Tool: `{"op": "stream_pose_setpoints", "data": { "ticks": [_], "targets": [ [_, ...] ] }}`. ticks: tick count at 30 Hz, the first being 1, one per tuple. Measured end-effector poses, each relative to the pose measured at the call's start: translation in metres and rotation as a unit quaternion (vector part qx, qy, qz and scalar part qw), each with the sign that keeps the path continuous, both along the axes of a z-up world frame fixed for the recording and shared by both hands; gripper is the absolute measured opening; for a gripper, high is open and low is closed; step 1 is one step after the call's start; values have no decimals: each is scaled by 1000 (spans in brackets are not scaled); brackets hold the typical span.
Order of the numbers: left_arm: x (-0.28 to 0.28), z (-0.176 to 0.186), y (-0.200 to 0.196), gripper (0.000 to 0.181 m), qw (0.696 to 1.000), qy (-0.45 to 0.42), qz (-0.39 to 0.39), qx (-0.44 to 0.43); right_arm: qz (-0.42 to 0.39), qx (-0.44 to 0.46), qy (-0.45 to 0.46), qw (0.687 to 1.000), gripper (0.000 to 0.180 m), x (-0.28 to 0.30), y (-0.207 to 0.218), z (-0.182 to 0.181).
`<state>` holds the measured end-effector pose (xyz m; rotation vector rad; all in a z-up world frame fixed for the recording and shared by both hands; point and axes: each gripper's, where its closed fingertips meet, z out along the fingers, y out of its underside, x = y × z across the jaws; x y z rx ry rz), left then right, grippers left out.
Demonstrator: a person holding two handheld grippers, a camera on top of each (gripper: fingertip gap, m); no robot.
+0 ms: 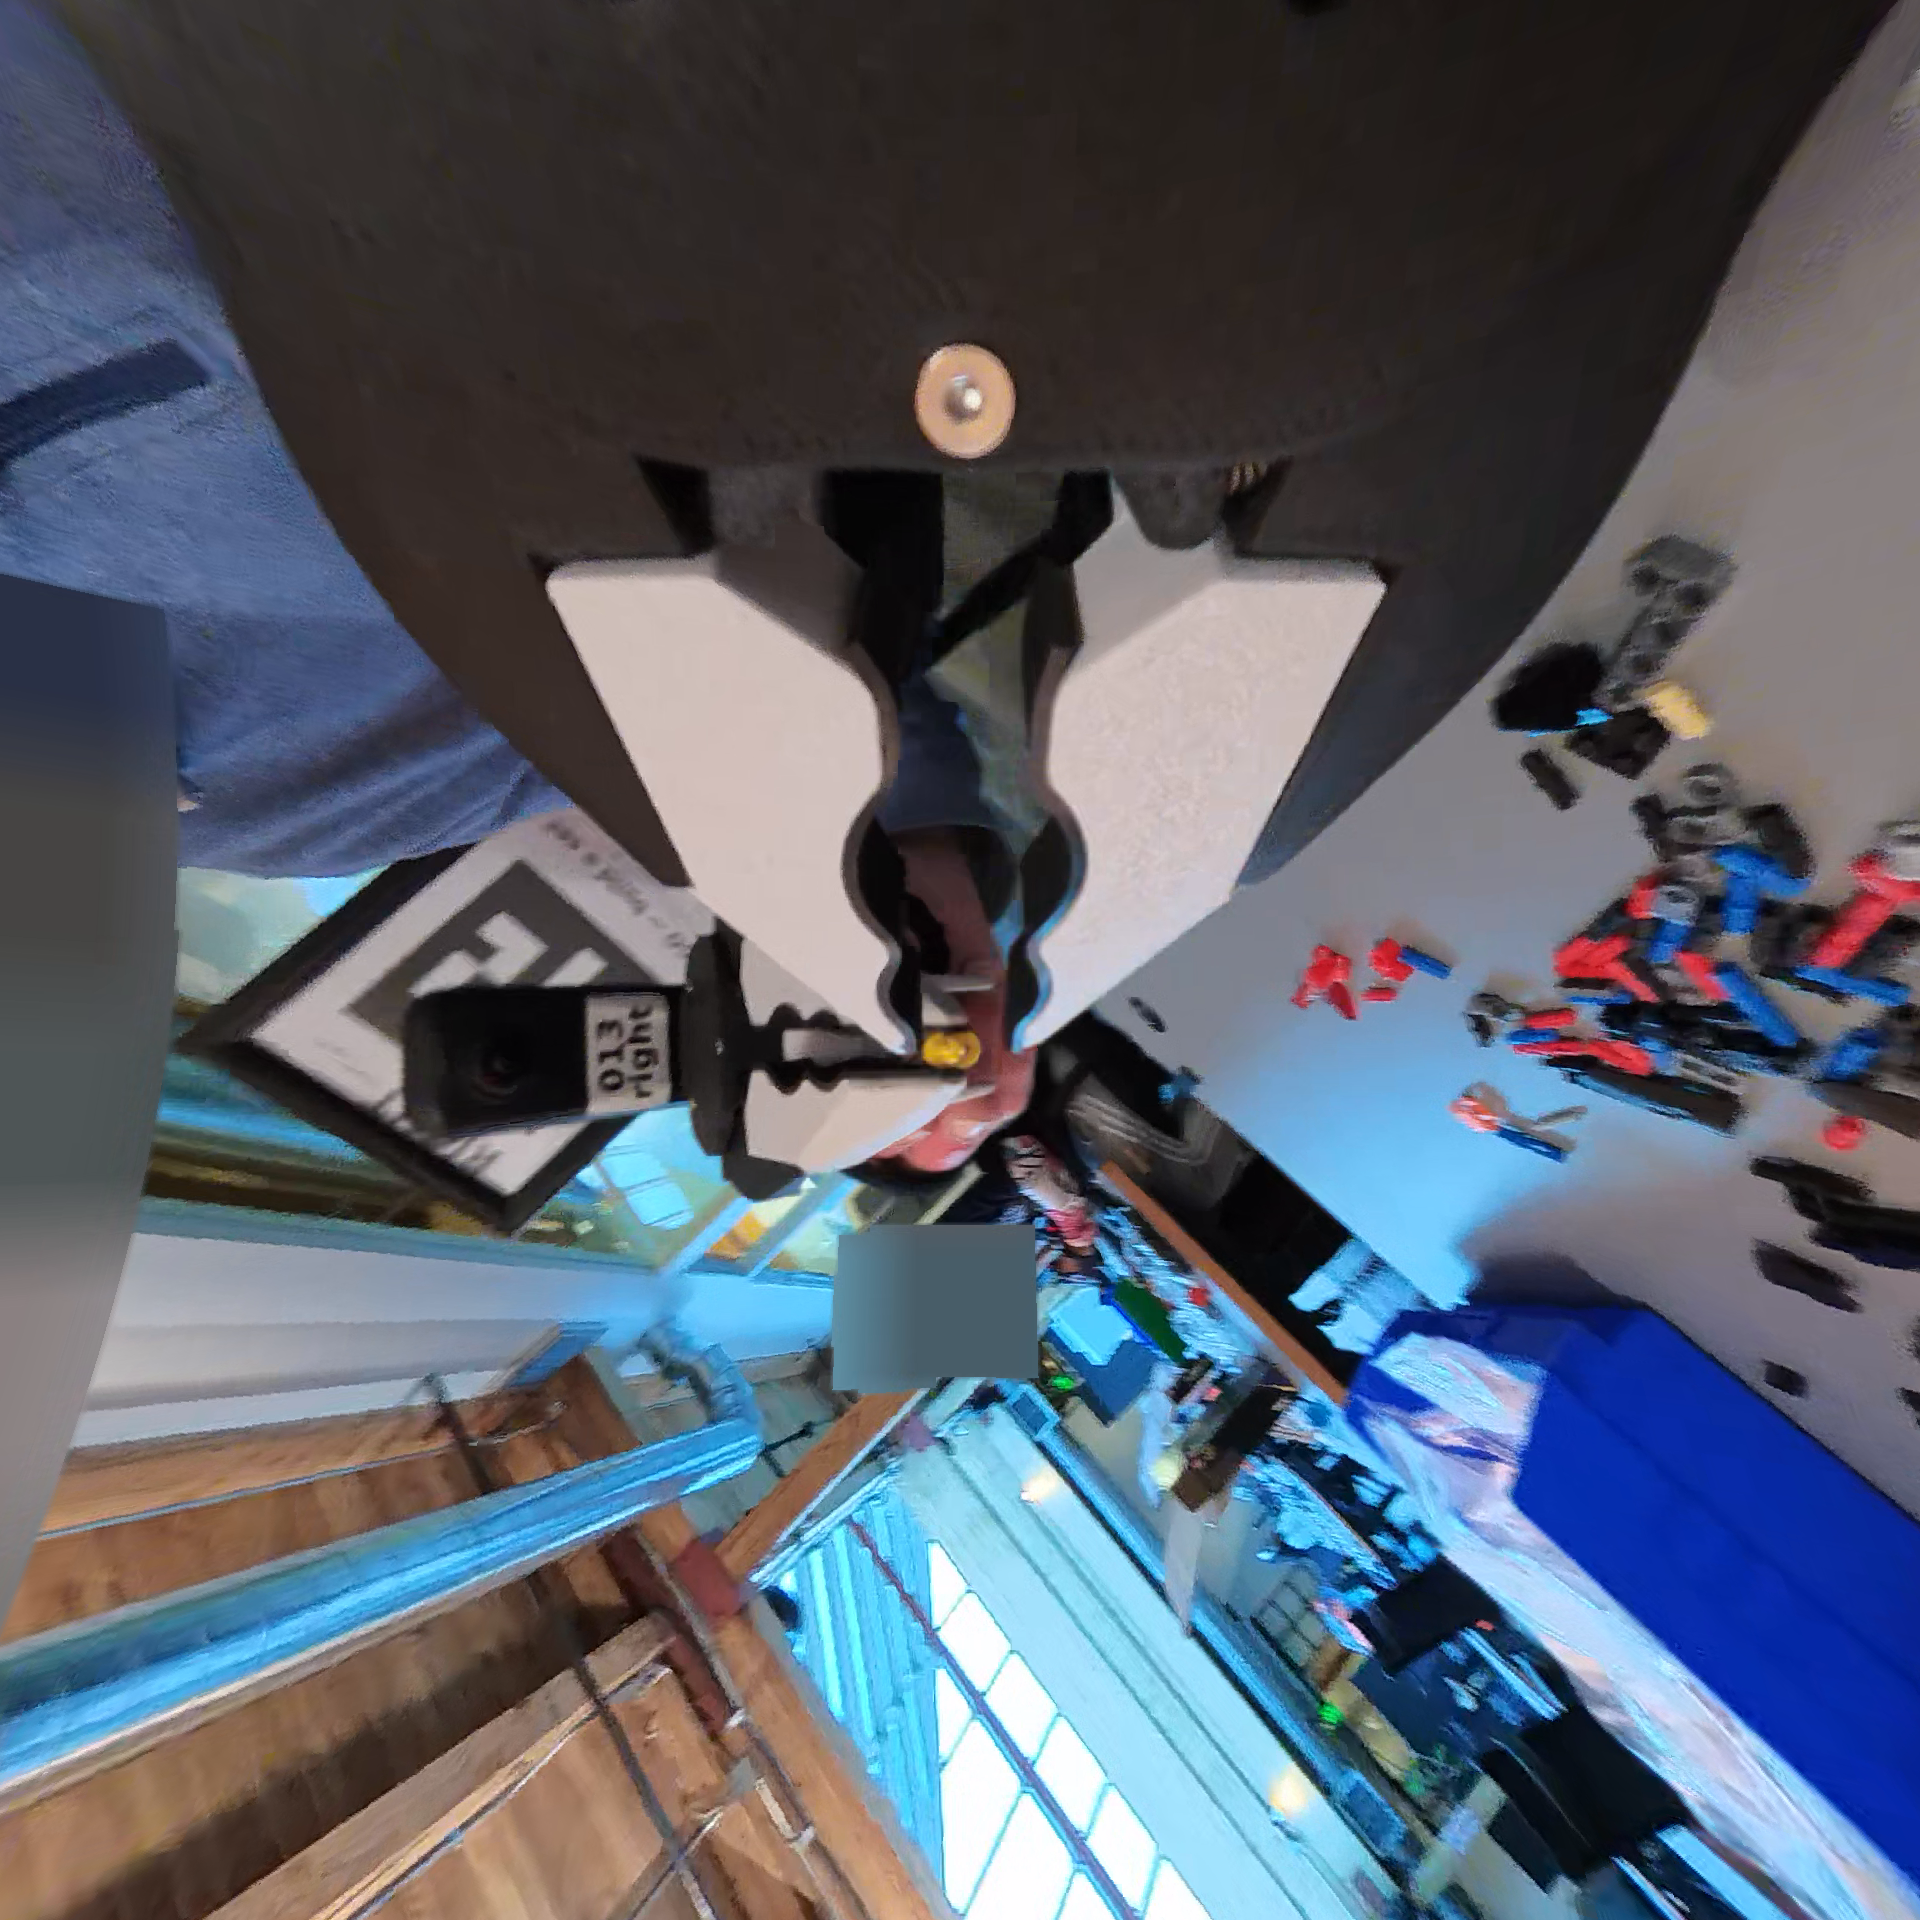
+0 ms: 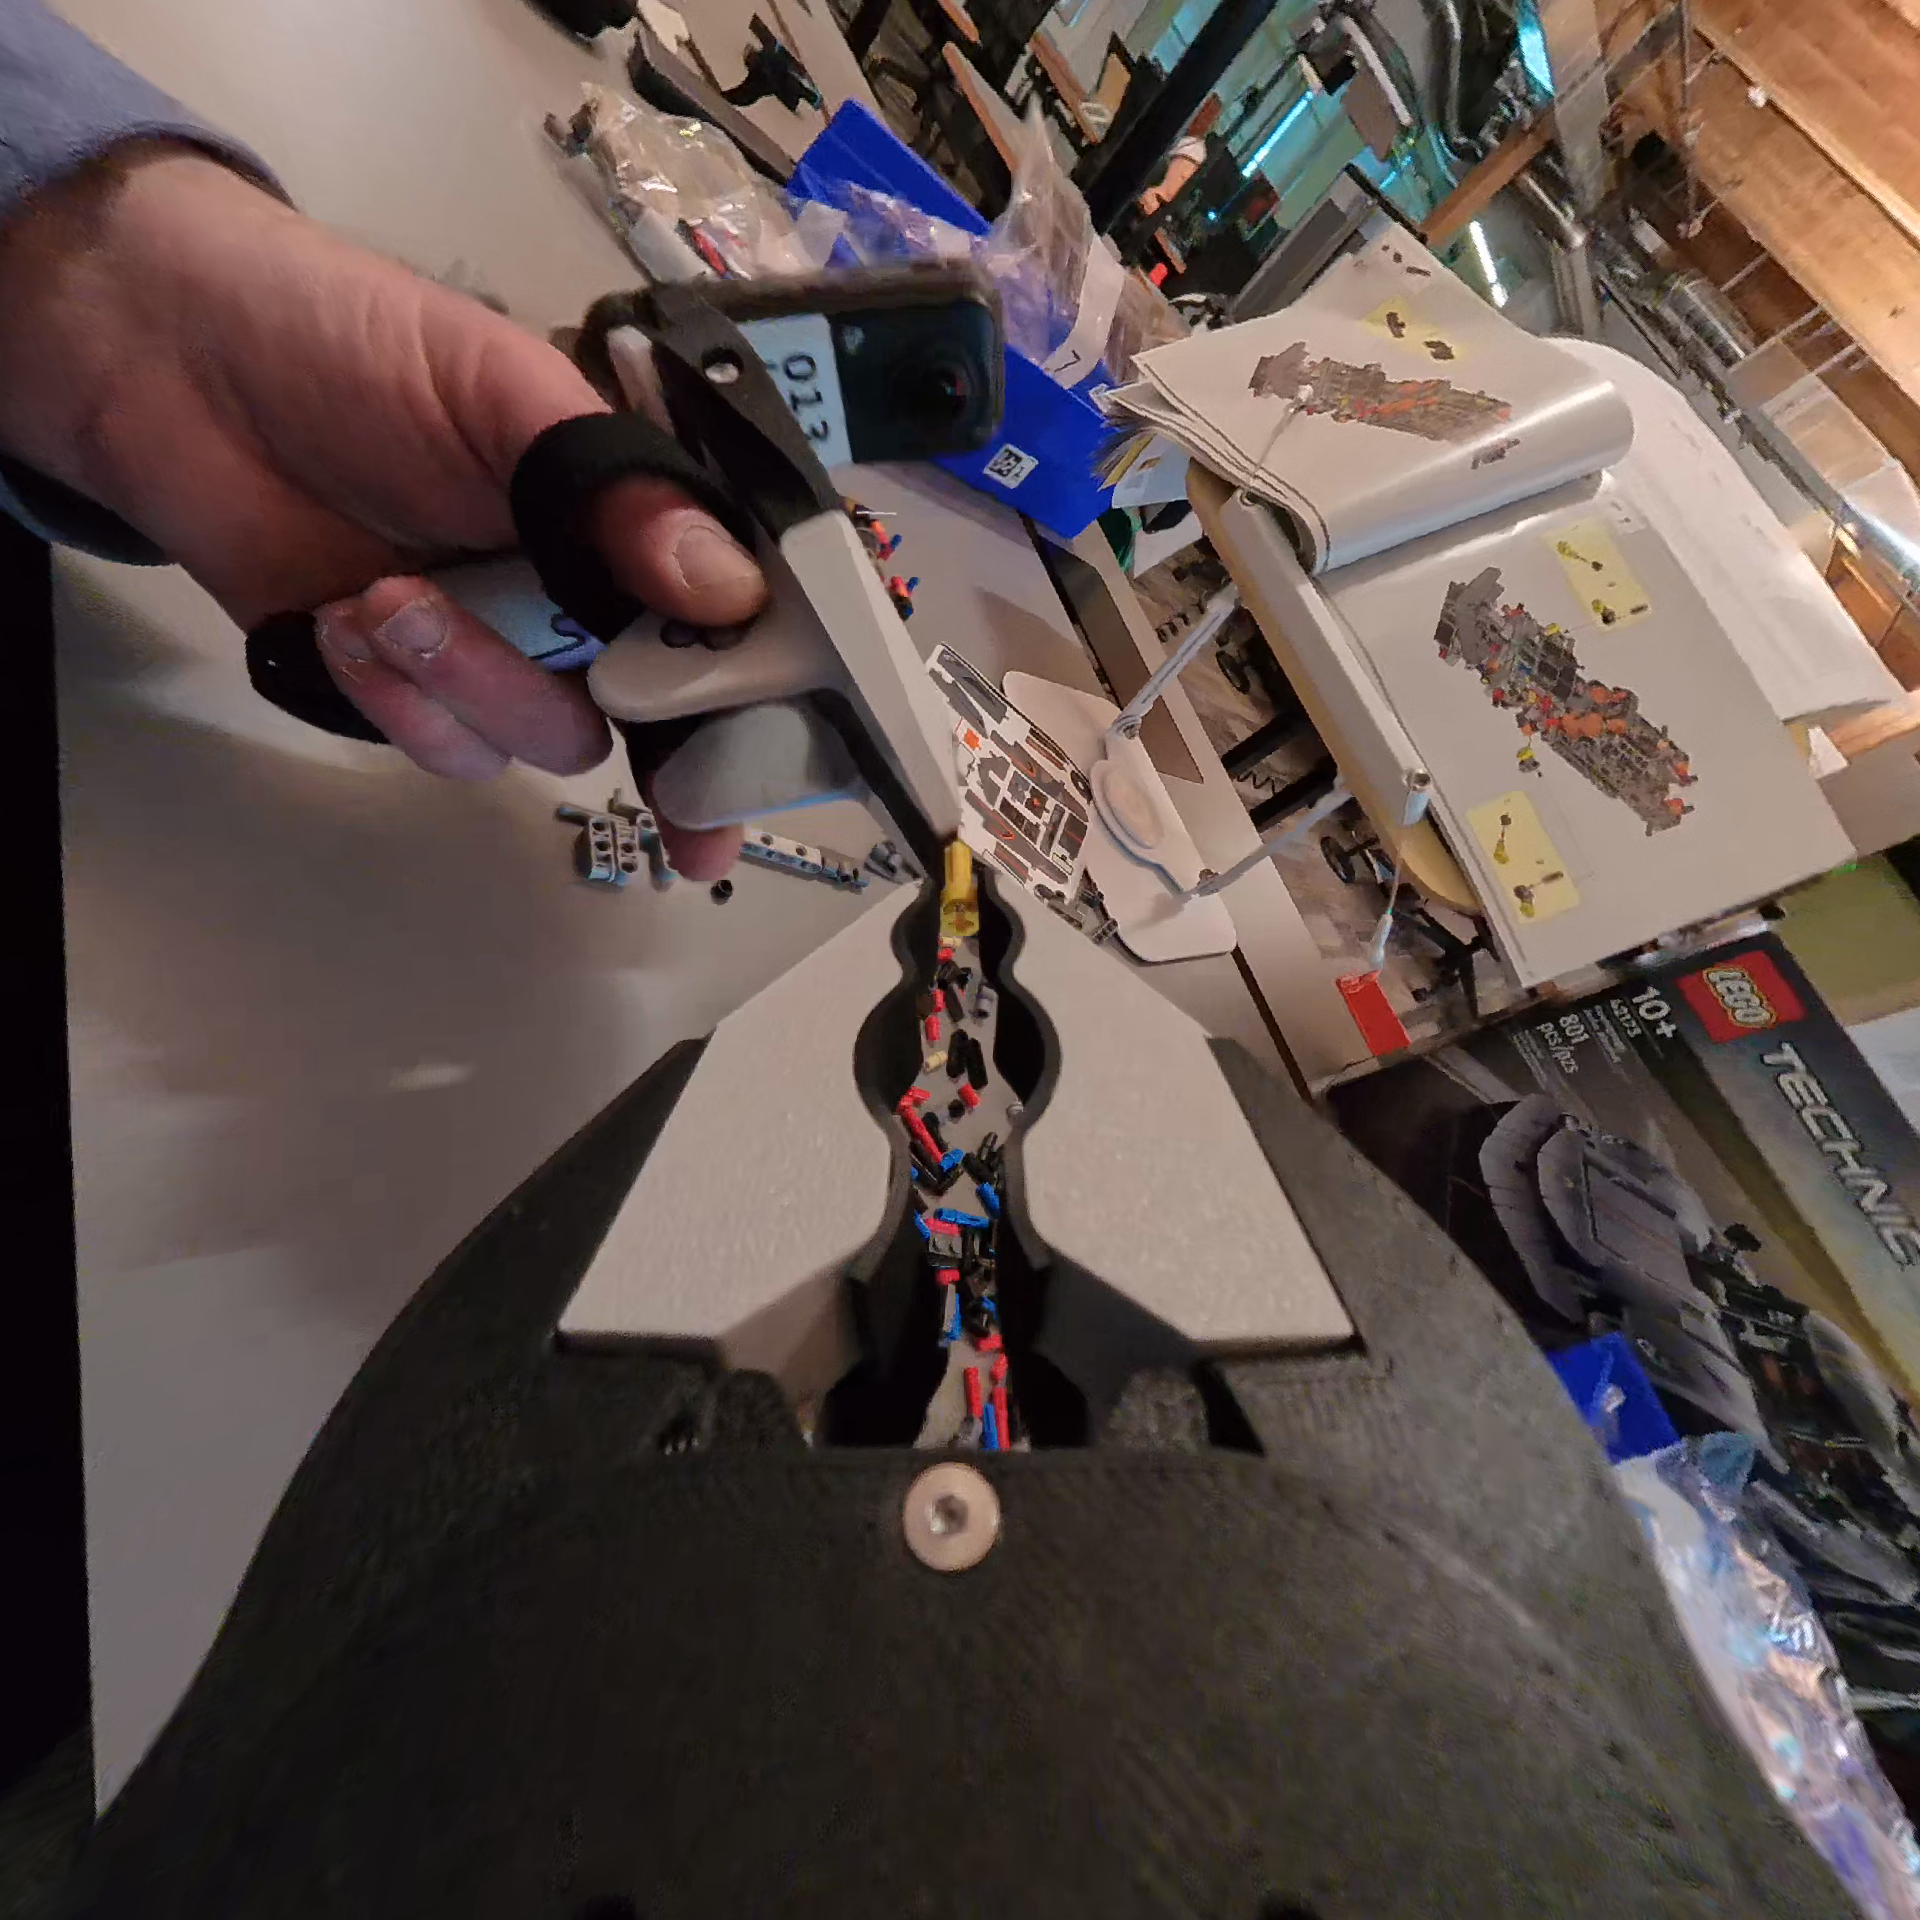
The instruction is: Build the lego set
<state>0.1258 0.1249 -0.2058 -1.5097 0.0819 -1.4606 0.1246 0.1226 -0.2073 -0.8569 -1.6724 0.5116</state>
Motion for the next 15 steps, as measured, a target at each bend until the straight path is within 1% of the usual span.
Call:
{"op": "stream_pose_setpoints", "data": {
  "ticks": [1,3,5,8,9,15],
  "targets": [
    [-6,-5,1,15,999,43,18,6,-4,-9,5,1000,4,1,4,1],
    [-27,-21,7,16,983,167,71,10,-12,-21,9,1000,3,5,13,0],
    [-50,-27,12,16,957,270,106,18,-20,-30,7,999,3,7,22,-6],
    [-85,-36,23,17,897,418,143,23,-38,-42,4,998,4,11,37,-16],
    [-90,-37,25,16,887,440,142,23,-45,-47,2,998,4,13,43,-20],
    [-103,-52,35,15,851,511,122,9,-83,-84,1,993,3,26,73,-45]
  ]
}}
